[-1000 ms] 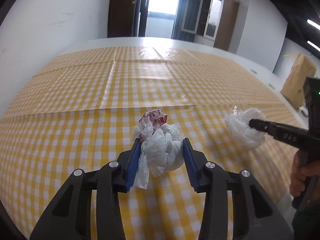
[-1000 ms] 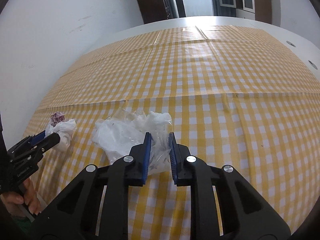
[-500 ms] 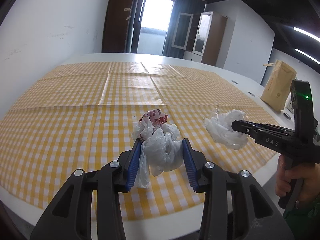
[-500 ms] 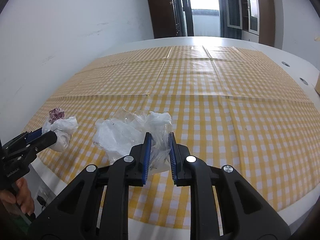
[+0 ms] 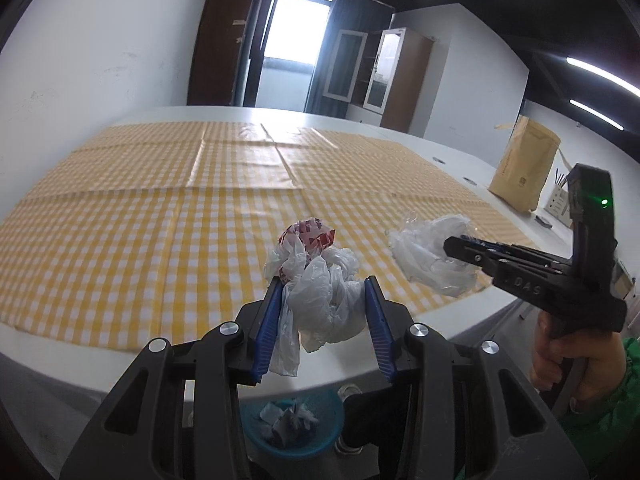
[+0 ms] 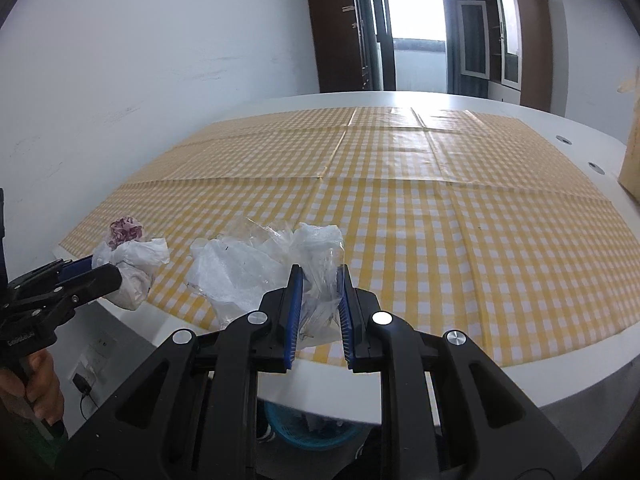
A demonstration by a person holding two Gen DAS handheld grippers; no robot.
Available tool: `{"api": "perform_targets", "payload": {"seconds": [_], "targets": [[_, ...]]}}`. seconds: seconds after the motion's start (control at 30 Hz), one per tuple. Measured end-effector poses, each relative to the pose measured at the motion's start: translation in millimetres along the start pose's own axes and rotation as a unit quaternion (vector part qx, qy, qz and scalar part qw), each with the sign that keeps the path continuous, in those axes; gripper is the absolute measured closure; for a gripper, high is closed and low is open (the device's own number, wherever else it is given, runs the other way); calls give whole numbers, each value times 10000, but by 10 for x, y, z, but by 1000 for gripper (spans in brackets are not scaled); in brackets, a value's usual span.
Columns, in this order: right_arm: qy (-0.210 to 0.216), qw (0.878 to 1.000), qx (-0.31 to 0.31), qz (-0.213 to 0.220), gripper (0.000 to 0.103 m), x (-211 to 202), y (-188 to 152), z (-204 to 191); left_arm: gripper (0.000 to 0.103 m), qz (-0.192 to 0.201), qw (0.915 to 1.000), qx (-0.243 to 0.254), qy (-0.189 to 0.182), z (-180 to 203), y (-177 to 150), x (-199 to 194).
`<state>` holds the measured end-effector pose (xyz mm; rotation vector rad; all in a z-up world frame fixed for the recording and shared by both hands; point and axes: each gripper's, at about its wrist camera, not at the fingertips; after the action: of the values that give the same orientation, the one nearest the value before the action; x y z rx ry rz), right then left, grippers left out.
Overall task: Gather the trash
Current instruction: 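Carry the tissue bundle and clear wrap down over the wastebasket with both tools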
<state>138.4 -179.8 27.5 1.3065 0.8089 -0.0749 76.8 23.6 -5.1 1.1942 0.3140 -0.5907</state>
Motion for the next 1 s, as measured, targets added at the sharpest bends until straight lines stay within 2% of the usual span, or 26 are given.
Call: {"api": "perform_targets", "payload": {"seconds": [0.17,0.67,0.8,1.0], "targets": [[63,9999,-91,20,87,-162,-181,-113,63,13,9999,133,-106,61,-182,-187],[330,9985,-383,-210,87,-494,-821,-436,63,-328,9986,348,-216,96,-742,-407],[294,9983,-397,-308,87,-540,-992,-433,63,-447,9979,349,-318,60,-872,-398],[436,9960,-444,-638,87,-435,-1283,-508,63,-823,9959,290,-256,-25,-1112,-185]]}}
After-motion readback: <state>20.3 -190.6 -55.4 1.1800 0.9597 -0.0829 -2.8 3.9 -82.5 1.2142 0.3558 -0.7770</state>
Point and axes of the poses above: each gripper's, at about its wrist camera, not at the fingertips, and x roughly the way its jaws point, z to its right, y to its top, and after that the axes turned 10 degrees about -x, right-handed
